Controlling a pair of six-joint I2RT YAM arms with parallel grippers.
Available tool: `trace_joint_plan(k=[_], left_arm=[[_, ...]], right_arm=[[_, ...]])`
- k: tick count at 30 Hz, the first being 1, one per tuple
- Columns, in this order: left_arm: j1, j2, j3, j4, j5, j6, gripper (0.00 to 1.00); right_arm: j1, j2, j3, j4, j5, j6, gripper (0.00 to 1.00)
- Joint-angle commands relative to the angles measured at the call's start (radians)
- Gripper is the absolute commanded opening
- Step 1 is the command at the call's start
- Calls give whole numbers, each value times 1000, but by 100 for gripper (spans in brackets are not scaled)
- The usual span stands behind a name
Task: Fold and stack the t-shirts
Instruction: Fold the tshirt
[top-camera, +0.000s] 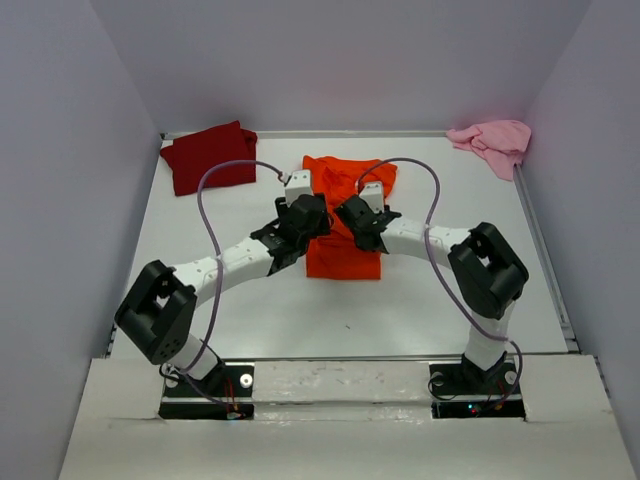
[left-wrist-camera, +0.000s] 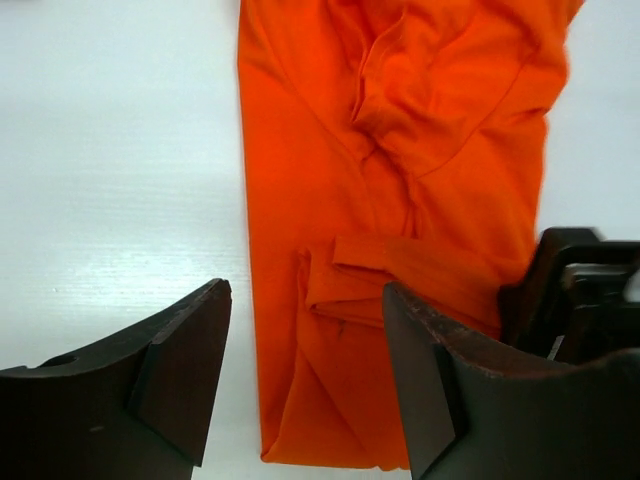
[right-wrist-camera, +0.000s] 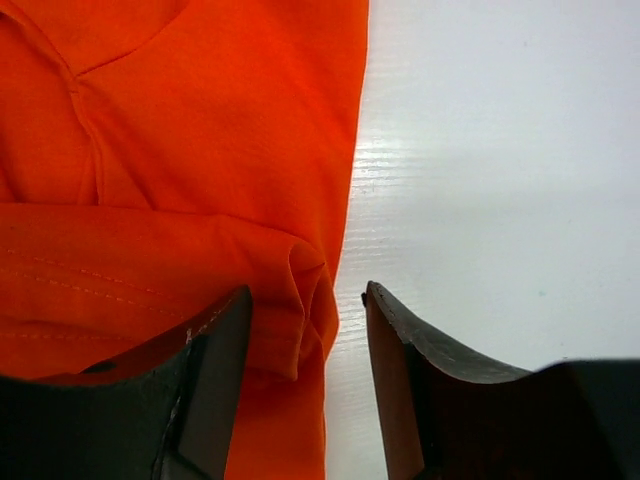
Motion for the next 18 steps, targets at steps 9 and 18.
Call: trace_joint_plan(k=[9, 18], left_arm=[[52, -239, 328, -133, -139, 305, 72], [114, -335, 55, 179, -129, 348, 72]], right_arm=[[4, -199, 53, 26, -167, -176, 59], [33, -110, 50, 62, -377, -199, 62]])
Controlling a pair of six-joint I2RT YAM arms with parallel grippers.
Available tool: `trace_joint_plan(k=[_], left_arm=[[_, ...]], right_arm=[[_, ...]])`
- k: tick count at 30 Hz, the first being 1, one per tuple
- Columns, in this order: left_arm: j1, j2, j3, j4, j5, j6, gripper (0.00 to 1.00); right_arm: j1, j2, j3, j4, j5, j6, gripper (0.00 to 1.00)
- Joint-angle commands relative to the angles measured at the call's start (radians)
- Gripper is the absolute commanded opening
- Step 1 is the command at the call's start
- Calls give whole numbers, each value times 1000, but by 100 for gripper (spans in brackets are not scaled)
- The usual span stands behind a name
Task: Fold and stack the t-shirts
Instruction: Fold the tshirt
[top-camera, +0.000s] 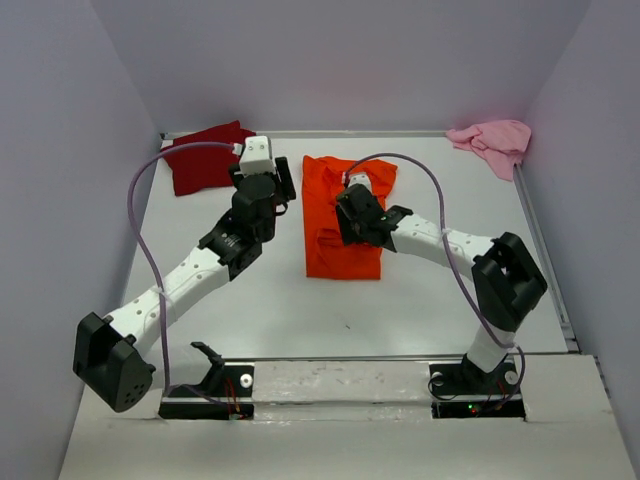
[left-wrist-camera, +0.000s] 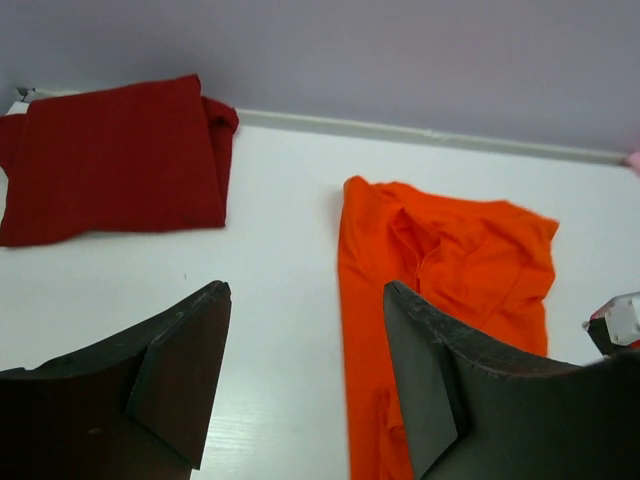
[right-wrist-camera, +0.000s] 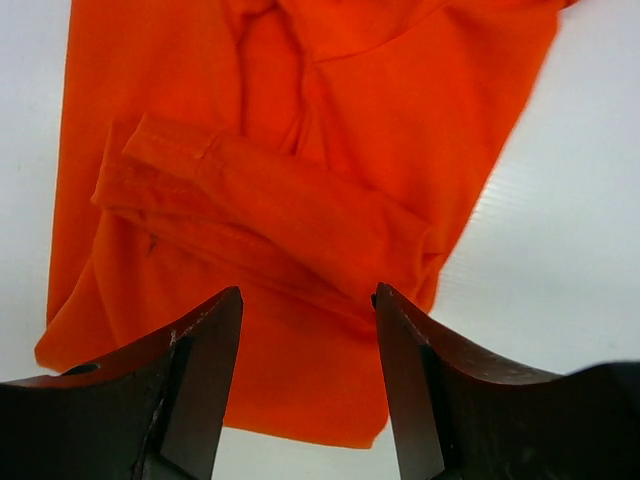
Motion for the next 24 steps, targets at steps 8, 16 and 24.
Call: trace_joint_plan(k=[8, 16, 24], left_arm=[[29, -76, -32, 84, -68, 48, 79], [39, -56, -20, 67, -54, 40, 80], [47, -53, -20, 63, -36, 38, 80]], right_arm=[[29, 125, 39, 104, -219, 9, 71], [40, 180, 54, 115, -220, 30, 71], [40, 205, 76, 109, -161, 17, 71]])
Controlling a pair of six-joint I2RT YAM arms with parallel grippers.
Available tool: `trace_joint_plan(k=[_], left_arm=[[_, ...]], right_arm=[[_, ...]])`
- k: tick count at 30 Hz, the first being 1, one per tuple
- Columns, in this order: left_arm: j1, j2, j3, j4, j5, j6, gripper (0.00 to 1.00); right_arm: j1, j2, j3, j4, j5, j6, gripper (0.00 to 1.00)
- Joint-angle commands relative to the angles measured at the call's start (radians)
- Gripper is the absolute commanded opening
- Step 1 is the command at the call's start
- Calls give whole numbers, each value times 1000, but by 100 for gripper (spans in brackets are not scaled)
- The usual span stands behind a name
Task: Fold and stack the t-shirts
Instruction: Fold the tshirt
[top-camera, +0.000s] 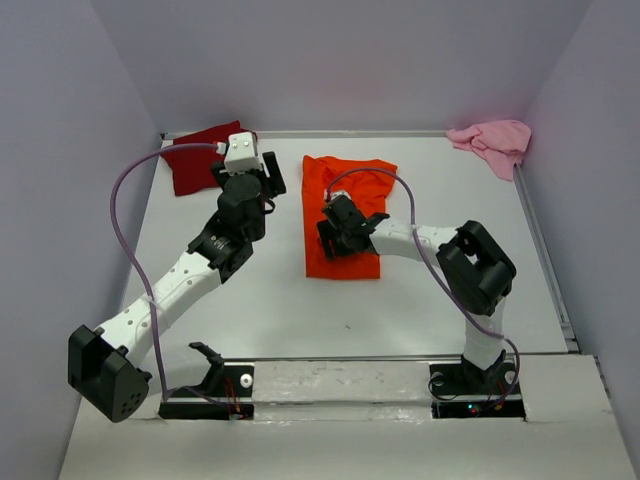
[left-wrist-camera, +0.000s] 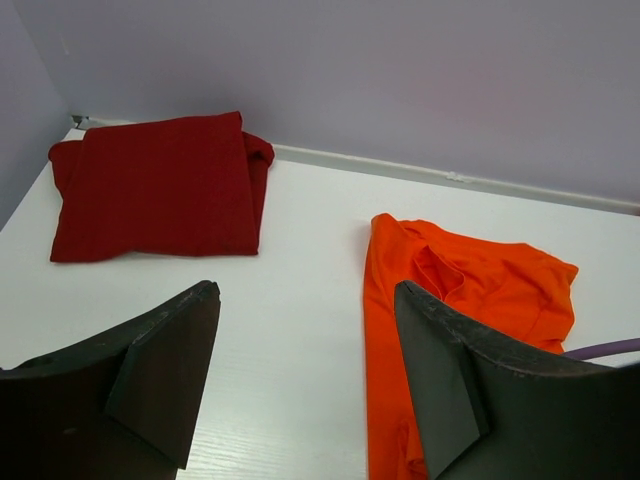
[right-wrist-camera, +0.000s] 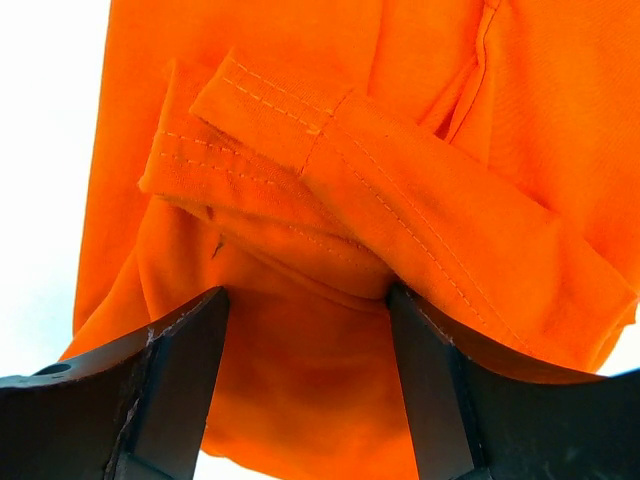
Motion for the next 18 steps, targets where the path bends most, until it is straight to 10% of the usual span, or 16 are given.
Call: trace_joint_plan(k=[1, 18], left_arm=[[4, -3, 5, 39, -6, 0, 80], [5, 1, 5, 38, 2, 8, 80]], right_arm=[[9, 12, 51, 38, 52, -8, 71], [-2, 105, 222, -29, 181, -93, 71]])
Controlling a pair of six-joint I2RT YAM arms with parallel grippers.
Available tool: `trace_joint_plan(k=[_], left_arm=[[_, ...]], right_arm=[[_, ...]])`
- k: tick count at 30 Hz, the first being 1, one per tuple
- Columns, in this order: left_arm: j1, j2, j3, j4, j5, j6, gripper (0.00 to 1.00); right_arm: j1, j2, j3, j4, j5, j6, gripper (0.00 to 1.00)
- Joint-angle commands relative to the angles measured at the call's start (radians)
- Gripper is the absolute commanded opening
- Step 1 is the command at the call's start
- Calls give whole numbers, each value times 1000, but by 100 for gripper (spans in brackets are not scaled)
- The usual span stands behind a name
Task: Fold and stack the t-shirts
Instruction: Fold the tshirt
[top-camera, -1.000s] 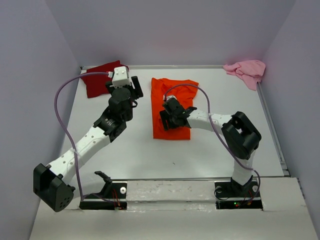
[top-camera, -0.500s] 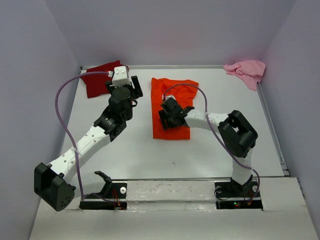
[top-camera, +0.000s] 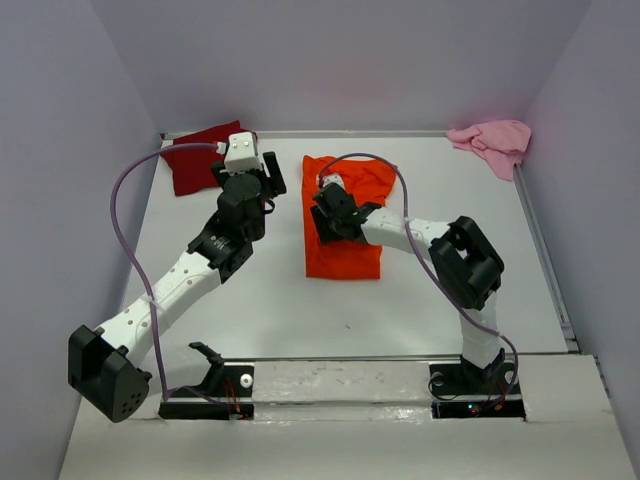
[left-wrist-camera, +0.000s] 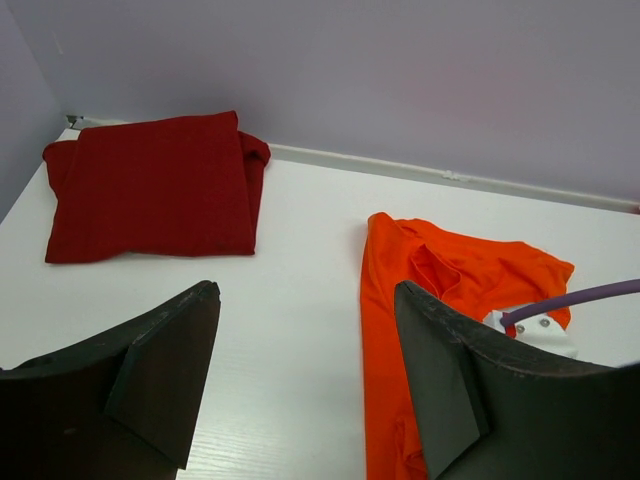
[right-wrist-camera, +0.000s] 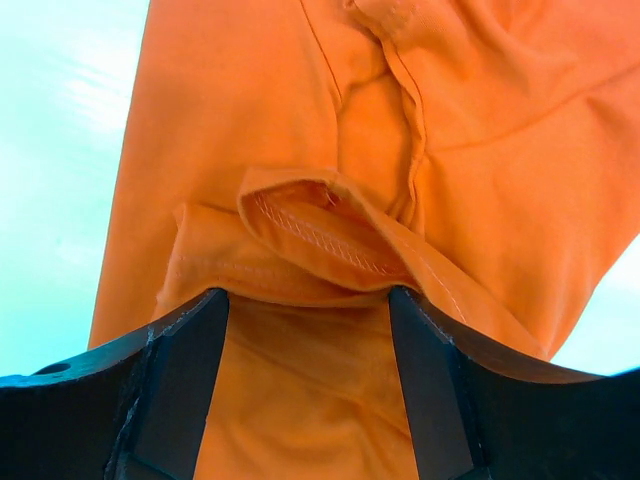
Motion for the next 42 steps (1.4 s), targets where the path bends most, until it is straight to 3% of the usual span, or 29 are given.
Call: trace_joint_plan(k=[1, 9, 21, 30, 38, 42], left_arm=[[4, 0, 5, 38, -12, 9, 80], [4, 0, 7, 38, -3, 11, 80], [4, 1, 8, 35, 5, 12, 80], [2, 7, 13, 30, 13, 11, 80], [2, 17, 17, 22, 19, 8, 80], [4, 21, 17, 22, 20, 8, 80]], right_arm=[[-13, 49, 80, -15, 35, -34, 71], [-67, 112, 114, -21, 65, -51, 71], [-90, -45, 105, -33, 70, -114, 71], [-90, -166, 18, -45, -75, -88, 71], [-80, -148, -125, 54, -315, -97, 70], [-80, -146, -176, 100, -362, -82, 70]])
